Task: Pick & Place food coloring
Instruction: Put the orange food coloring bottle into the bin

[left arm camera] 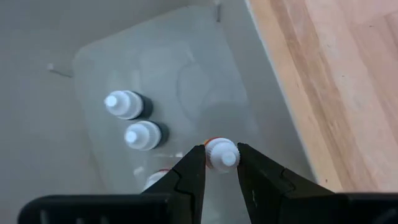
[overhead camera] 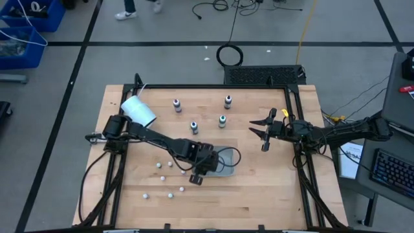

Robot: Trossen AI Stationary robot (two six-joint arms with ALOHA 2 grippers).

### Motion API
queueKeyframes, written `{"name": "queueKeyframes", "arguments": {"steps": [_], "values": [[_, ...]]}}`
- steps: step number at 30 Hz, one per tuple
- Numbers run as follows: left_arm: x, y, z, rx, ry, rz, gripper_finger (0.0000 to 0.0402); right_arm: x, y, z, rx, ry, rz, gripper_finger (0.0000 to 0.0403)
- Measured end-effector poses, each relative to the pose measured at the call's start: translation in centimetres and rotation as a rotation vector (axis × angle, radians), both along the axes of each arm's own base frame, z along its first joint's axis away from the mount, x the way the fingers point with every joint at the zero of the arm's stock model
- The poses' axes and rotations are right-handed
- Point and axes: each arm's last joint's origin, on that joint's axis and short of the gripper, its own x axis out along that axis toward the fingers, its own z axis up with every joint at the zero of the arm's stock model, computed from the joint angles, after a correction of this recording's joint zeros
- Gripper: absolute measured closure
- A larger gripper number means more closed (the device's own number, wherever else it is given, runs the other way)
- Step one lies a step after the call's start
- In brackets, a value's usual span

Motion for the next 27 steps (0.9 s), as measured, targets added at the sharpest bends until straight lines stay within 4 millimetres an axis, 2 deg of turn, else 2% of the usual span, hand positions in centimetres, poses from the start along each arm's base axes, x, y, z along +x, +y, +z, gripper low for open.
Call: {"name": "queueKeyframes", "arguments": {"steps": [27], "values": [[-0.05,-0.18,-0.89,-0.043,0.049,0.016,0.0309,0.00,-0.01,0.00,0.001,0.000,0.000,0.0289]]}}
